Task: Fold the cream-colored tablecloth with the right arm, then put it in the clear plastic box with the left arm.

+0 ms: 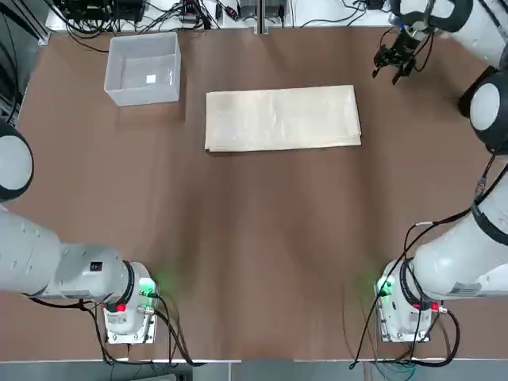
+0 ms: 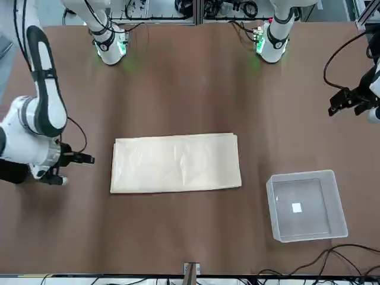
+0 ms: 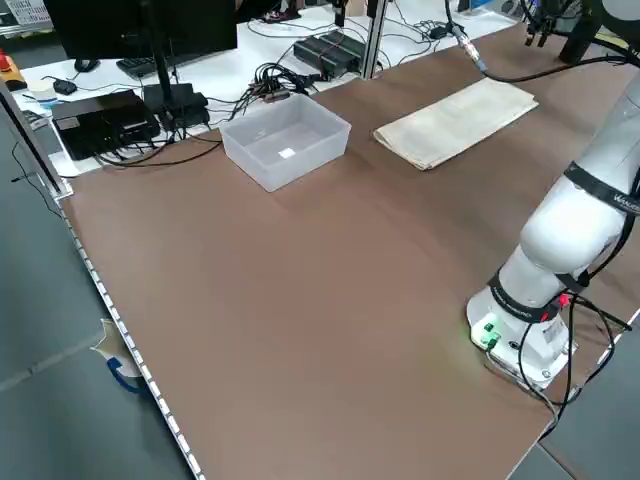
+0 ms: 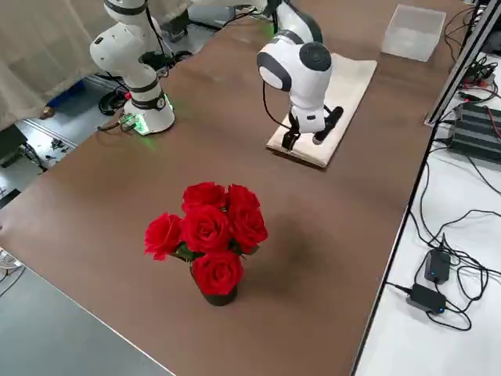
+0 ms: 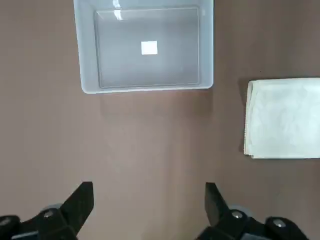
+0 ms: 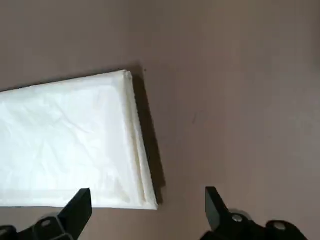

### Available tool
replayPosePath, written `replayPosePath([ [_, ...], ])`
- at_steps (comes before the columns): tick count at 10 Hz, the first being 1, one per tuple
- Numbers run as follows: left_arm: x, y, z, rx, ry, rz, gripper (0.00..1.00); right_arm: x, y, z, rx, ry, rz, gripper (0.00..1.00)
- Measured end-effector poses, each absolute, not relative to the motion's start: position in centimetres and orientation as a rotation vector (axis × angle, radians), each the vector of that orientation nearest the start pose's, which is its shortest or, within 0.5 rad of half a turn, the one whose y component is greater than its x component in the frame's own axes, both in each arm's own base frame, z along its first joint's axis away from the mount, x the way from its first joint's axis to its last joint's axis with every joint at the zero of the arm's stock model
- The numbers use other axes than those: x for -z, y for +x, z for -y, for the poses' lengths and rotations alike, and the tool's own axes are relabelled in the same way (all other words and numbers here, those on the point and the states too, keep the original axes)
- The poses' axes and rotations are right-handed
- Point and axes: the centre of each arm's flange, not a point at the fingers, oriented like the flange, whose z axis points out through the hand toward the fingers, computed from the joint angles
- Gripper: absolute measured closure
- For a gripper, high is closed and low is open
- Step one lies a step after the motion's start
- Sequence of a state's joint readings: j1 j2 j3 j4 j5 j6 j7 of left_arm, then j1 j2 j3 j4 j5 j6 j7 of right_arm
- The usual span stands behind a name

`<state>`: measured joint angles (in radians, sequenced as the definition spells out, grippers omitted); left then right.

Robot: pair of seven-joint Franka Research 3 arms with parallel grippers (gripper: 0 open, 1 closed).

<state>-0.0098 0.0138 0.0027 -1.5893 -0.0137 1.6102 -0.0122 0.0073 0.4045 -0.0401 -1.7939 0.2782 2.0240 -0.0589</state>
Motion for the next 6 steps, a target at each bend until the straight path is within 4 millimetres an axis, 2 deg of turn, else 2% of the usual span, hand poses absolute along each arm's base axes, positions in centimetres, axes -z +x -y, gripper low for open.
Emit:
replayPosePath([
  [4,-61.0,56.3,0.6,0.007,-3.155,0.008,0.02,-25.7,63.1,-1.8,-0.291,-2.871,-0.175,0.00],
  [6,-61.0,56.3,0.6,0.006,-3.155,0.008,0.02,-24.0,62.9,-2.3,-0.325,-2.870,-0.171,0.00],
])
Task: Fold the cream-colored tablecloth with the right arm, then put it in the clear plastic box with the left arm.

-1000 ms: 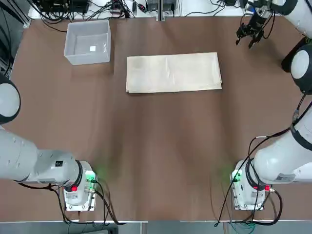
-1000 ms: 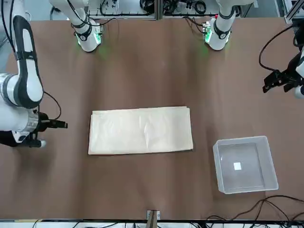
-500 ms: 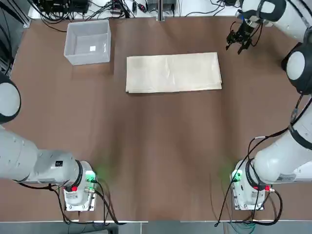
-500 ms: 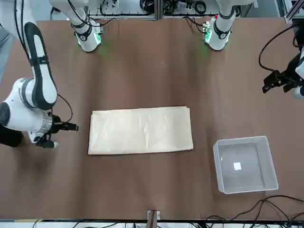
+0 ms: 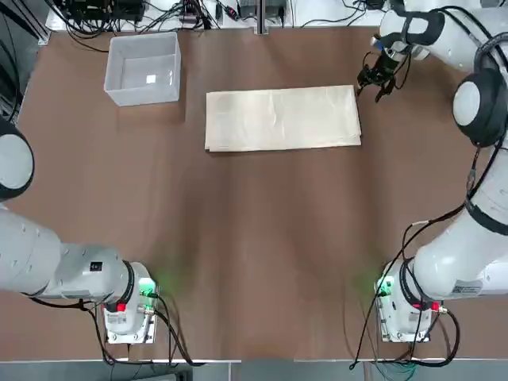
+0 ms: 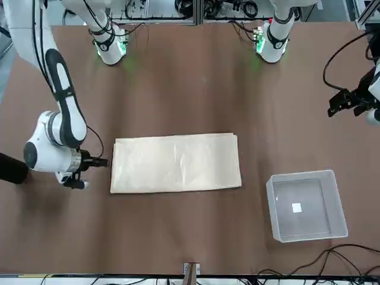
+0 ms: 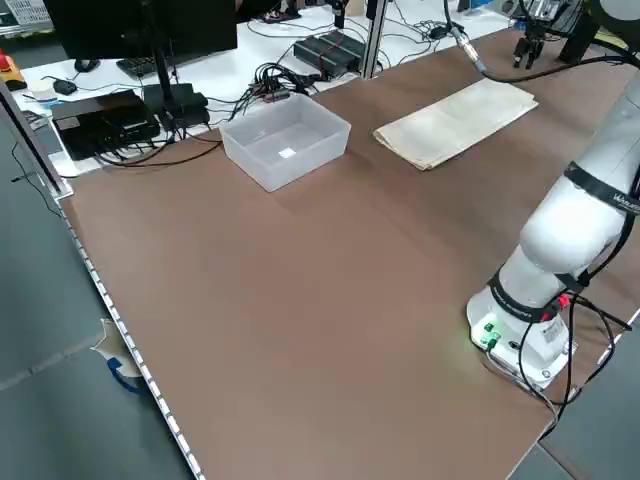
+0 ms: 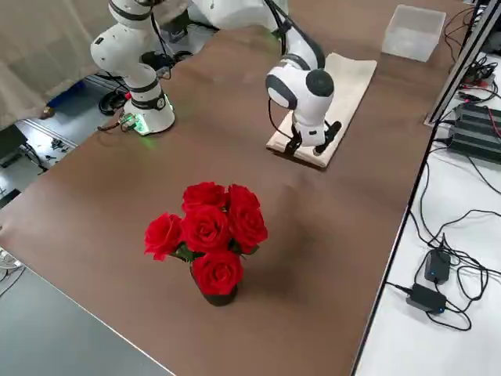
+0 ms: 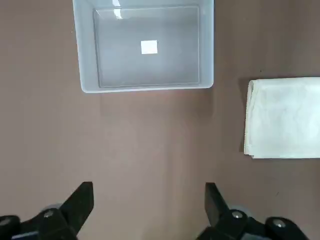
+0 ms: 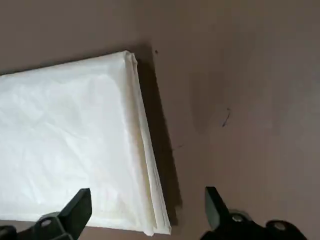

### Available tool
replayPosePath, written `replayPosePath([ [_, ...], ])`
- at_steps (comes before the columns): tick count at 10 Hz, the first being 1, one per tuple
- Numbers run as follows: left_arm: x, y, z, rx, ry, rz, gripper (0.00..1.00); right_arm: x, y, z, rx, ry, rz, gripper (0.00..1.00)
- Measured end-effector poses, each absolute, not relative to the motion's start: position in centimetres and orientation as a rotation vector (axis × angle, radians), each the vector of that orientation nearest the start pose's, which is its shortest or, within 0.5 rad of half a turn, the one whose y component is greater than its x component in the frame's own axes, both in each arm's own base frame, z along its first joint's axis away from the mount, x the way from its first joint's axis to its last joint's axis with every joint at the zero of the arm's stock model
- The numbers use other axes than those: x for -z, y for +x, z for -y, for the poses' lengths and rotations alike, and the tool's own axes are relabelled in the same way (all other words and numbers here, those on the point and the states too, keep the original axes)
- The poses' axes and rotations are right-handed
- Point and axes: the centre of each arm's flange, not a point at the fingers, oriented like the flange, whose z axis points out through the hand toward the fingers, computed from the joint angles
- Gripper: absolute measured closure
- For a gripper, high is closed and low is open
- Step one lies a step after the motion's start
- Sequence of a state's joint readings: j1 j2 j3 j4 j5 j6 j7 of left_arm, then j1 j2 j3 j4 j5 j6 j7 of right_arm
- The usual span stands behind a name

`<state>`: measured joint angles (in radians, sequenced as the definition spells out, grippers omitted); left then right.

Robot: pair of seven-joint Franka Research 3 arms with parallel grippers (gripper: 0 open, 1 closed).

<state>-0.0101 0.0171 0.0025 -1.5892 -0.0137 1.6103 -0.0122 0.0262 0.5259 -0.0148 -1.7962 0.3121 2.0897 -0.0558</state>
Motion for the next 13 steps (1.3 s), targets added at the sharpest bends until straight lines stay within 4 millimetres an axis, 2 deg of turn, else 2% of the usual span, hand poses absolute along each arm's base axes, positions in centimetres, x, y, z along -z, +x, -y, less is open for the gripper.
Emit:
replayPosePath([
  [6,-60.9,56.3,0.6,0.005,-3.155,0.008,0.01,-21.5,62.6,-2.0,-0.376,-2.865,-0.185,0.00],
  [10,-60.9,56.3,0.6,0.005,-3.155,0.008,0.01,-17.6,62.1,-4.8,-0.406,-2.853,-0.143,0.00],
  [13,-60.9,56.3,0.6,0.006,-3.155,0.008,0.01,-17.7,62.3,-5.7,-0.391,-2.848,-0.128,0.00],
])
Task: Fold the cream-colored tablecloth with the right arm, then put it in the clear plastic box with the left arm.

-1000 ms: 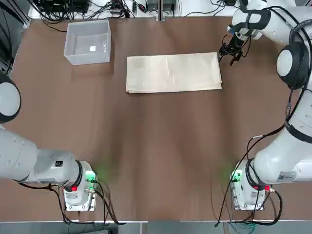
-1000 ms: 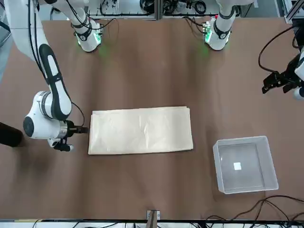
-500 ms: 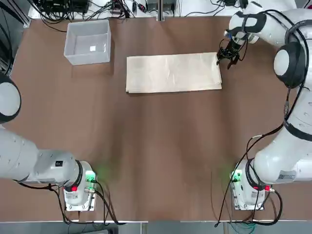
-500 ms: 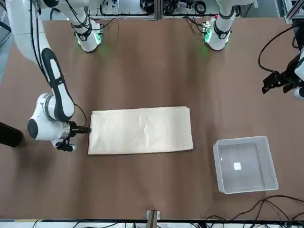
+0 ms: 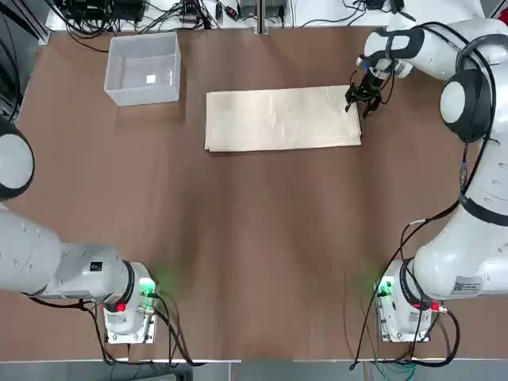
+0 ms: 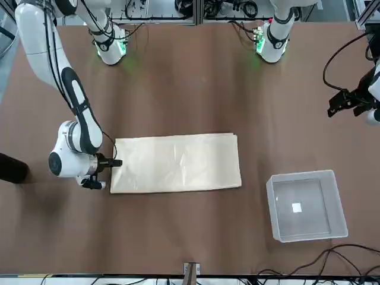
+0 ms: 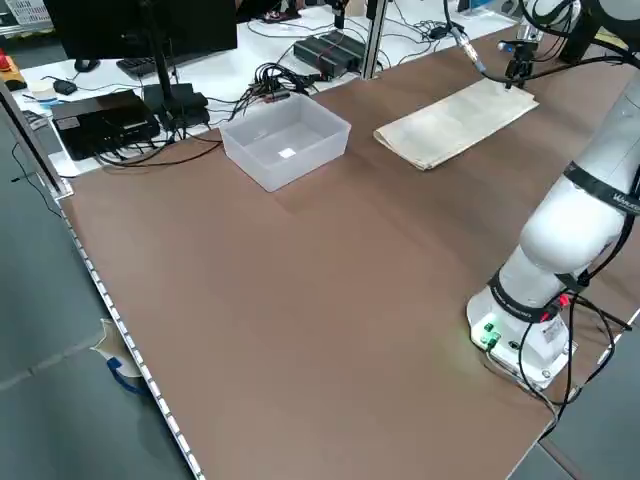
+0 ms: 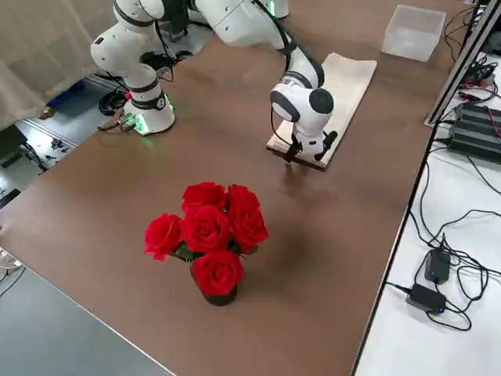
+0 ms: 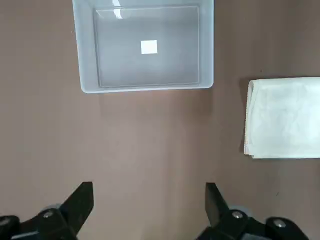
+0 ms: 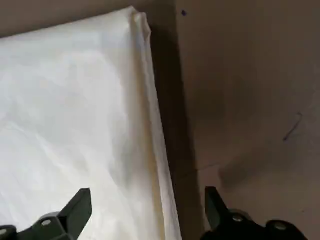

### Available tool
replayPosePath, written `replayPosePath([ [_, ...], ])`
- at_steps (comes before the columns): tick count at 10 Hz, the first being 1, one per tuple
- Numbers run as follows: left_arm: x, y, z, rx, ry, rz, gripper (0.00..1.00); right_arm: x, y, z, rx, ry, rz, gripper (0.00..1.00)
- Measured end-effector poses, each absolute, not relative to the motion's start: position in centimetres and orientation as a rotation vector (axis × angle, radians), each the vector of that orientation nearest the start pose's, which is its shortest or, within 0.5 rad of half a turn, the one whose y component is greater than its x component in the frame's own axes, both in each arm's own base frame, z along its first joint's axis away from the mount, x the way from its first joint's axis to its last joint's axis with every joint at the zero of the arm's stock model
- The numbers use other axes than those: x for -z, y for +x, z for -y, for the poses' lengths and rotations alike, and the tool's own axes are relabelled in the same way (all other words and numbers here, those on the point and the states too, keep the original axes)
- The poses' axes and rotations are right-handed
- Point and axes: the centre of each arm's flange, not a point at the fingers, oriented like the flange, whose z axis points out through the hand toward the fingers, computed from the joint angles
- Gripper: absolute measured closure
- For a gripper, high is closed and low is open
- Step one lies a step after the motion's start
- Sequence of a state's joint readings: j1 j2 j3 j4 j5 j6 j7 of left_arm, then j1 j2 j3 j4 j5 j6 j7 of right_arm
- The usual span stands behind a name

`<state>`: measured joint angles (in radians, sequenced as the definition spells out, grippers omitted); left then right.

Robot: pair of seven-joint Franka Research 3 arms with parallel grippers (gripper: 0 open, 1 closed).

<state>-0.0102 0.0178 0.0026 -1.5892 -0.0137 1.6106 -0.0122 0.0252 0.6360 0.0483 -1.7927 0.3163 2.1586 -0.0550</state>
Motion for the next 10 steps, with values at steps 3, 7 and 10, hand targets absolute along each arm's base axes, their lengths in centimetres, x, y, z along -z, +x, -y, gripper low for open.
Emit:
replayPosePath([
  [3,-60.9,56.3,0.6,0.006,-3.155,0.008,0.01,-17.8,62.6,-6.6,-0.356,-2.836,-0.131,0.00],
  [7,-61.0,56.3,0.6,0.010,-3.155,0.005,0.01,-17.3,62.6,-6.6,-0.342,-2.839,-0.137,0.00],
  [10,-62.2,56.5,0.5,0.057,-3.155,-0.009,0.01,-16.6,62.7,-7.1,-0.329,-2.839,-0.138,0.02],
])
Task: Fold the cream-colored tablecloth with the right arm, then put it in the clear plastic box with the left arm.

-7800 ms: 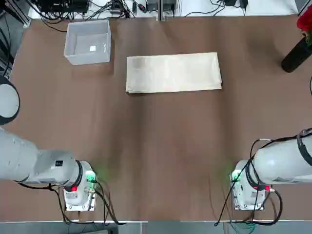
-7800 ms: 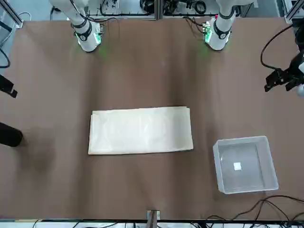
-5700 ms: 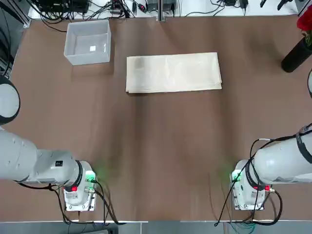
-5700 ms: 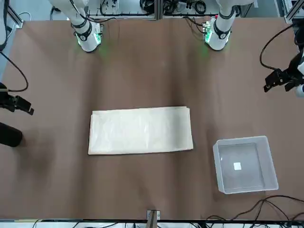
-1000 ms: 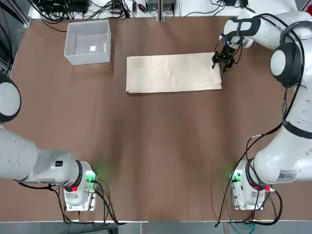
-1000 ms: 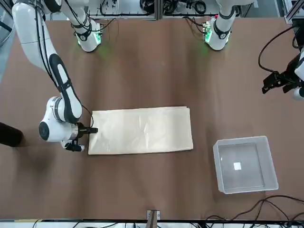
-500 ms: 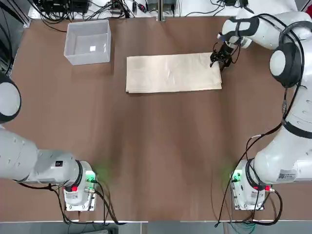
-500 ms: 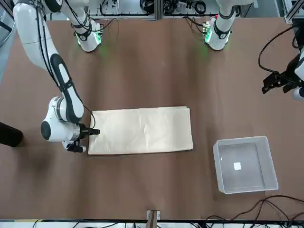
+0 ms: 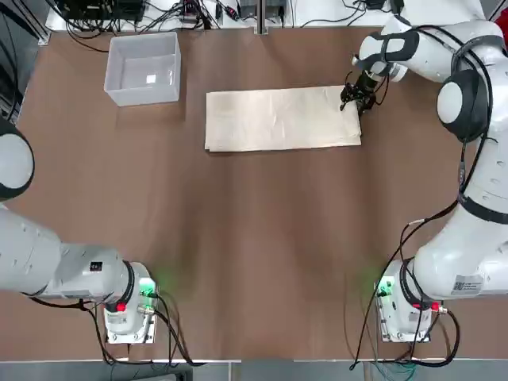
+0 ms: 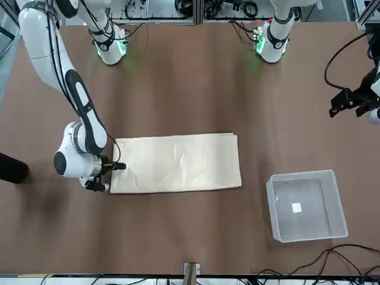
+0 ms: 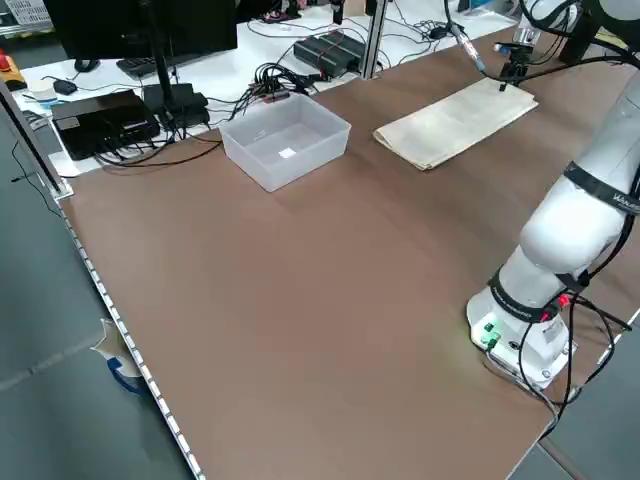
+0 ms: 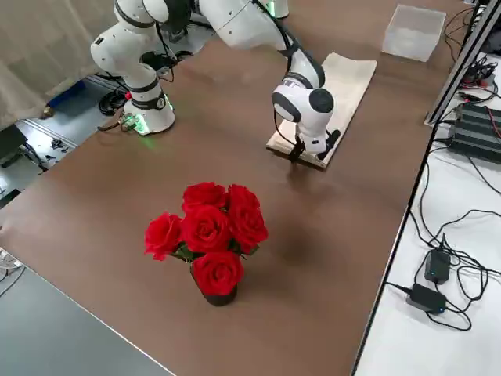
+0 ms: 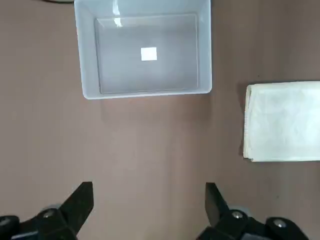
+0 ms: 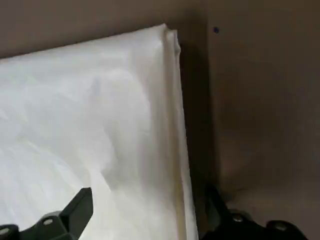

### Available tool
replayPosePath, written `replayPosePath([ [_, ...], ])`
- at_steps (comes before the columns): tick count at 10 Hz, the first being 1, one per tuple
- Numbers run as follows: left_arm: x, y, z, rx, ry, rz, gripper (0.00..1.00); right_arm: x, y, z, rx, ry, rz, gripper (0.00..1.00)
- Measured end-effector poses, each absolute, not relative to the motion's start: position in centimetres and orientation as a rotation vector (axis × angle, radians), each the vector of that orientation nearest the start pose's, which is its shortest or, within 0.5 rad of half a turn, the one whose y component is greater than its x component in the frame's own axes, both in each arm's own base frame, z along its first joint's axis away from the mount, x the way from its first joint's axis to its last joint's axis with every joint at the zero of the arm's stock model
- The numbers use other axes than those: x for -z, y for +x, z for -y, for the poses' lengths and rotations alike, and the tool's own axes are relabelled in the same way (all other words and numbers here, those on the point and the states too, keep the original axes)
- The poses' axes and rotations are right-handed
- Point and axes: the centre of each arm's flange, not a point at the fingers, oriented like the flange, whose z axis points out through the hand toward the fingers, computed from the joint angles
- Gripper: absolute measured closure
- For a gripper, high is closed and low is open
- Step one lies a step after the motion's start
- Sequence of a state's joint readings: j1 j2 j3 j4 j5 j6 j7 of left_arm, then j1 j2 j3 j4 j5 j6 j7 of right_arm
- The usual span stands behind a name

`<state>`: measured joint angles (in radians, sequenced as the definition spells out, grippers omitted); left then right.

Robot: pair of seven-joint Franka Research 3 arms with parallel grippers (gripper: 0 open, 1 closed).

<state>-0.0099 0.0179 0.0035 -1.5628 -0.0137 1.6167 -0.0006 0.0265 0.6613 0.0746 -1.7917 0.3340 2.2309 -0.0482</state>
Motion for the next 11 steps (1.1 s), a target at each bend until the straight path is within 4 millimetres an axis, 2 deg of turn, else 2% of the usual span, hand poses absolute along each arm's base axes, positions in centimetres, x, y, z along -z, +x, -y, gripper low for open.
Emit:
replayPosePath([
  [8,-62.63,56.49,0.27,0.070,-3.158,0.000,0.01,-16.71,62.71,-7.58,-0.330,-2.837,-0.162,0.08],
  [9,-62.63,56.49,0.31,0.070,-3.160,-0.001,0.01,-16.71,62.72,-7.48,-0.330,-2.837,-0.165,0.10],
  [11,-62.70,56.50,0.43,0.072,-3.170,-0.003,0.01,-16.72,62.76,-7.16,-0.329,-2.838,-0.174,0.20],
])
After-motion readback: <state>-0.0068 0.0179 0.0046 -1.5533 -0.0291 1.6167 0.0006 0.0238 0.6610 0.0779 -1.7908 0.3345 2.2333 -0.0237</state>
